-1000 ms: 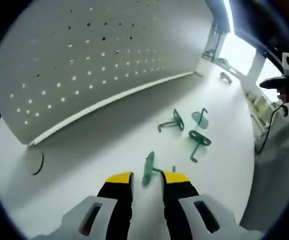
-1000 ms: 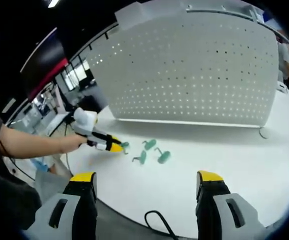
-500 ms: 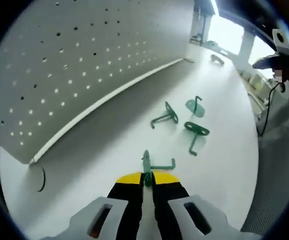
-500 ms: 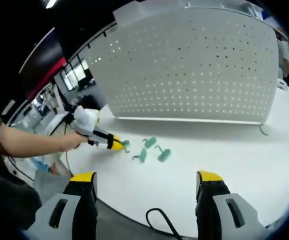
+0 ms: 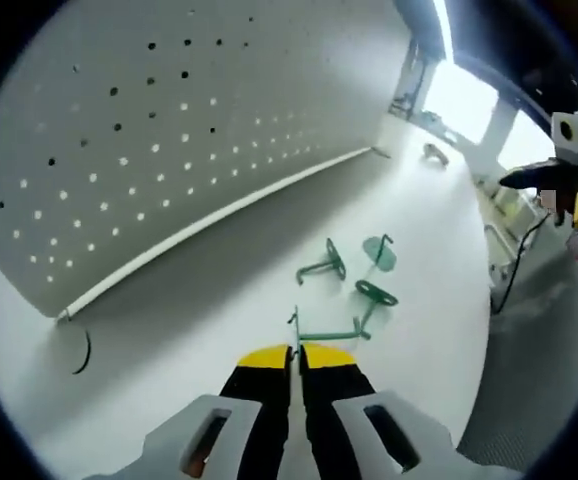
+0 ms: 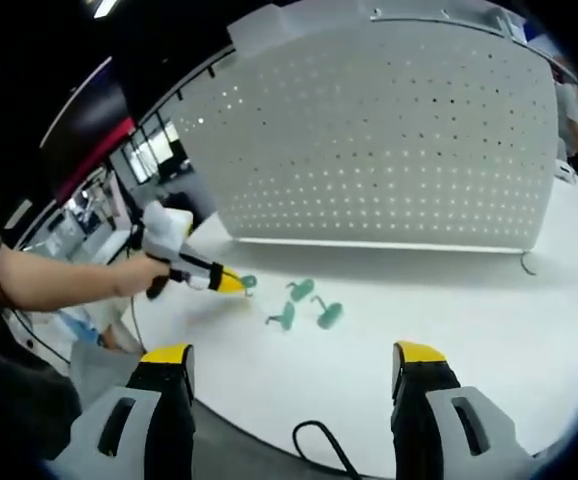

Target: Insert the hook assembly into the mounting plate slot until the hook locks in place.

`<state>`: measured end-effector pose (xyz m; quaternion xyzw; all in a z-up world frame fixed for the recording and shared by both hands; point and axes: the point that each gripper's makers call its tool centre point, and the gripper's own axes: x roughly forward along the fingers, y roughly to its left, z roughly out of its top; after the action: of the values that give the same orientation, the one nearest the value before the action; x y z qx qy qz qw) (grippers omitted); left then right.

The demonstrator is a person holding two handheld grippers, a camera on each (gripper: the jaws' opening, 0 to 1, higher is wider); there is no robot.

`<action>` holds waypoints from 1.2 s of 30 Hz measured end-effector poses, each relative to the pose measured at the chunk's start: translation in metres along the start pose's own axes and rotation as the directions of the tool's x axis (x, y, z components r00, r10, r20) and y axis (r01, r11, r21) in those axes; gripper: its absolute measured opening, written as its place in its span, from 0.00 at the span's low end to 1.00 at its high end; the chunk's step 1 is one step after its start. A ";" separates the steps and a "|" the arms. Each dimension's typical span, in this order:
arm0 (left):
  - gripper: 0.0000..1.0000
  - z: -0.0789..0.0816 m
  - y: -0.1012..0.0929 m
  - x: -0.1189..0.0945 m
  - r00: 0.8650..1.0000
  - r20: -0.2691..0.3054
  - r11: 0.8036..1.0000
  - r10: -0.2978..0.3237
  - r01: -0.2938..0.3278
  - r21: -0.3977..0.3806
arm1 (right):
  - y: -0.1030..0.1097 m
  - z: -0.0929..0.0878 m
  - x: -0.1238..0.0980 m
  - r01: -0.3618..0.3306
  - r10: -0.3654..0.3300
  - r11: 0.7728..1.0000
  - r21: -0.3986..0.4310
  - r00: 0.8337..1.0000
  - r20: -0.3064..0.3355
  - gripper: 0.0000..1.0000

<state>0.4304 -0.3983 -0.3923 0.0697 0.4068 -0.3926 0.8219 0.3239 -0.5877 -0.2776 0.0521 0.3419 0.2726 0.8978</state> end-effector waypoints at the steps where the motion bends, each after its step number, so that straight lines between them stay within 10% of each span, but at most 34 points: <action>1: 0.03 0.001 -0.001 0.000 1.000 -0.003 1.000 -0.003 0.003 0.008 | 0.000 0.000 0.000 -0.001 0.001 1.000 -0.001 1.000 0.000 0.82; 36: 0.03 0.049 -0.041 -0.082 0.989 0.141 0.999 0.038 -0.038 -0.003 | 0.031 0.015 -0.001 -0.068 0.069 0.995 -0.068 0.998 0.010 0.82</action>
<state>0.4024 -0.3995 -0.2922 0.0494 0.3465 -0.3808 0.8559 0.3185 -0.5606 -0.2573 0.0353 0.3250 0.3143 0.8913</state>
